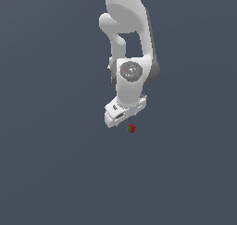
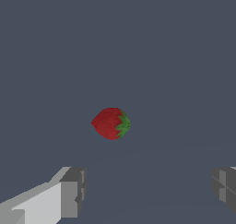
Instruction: Pick up the object and move it to a goal position.
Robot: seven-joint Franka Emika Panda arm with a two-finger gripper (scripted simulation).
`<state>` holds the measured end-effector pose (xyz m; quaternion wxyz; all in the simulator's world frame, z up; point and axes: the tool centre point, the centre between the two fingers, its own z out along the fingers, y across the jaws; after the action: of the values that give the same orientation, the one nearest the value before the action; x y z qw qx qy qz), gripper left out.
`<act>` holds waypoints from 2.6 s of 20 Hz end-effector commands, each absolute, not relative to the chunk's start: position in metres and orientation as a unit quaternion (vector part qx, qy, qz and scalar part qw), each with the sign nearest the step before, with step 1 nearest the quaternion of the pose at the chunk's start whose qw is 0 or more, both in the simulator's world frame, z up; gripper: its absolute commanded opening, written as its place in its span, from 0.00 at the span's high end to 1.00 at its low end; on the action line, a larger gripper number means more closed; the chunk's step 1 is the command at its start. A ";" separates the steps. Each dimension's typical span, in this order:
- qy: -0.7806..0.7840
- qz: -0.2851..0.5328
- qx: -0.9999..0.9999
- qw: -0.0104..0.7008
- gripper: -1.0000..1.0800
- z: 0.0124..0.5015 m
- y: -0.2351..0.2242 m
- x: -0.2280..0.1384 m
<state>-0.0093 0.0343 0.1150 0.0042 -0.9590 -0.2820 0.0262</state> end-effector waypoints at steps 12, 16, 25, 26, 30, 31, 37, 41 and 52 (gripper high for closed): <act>-0.475 0.016 -0.880 0.002 0.04 0.094 0.048 -0.009; -0.528 0.013 -0.849 0.002 0.04 0.089 0.053 -0.009; -0.627 0.005 -0.779 0.001 0.04 0.078 0.063 -0.009; -0.635 0.004 -0.773 0.001 0.04 0.077 0.064 -0.009; -0.659 0.002 -0.752 0.000 0.04 0.075 0.067 -0.009; -0.663 0.001 -0.749 0.000 0.04 0.074 0.067 -0.009; -0.677 0.000 -0.736 0.000 0.04 0.073 0.069 -0.009; -0.675 0.000 -0.737 0.000 0.04 0.071 0.069 -0.009; -0.677 0.000 -0.736 0.000 0.04 0.027 0.069 -0.010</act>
<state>-0.0105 0.0689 0.0326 0.0004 -0.7358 -0.6772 0.0006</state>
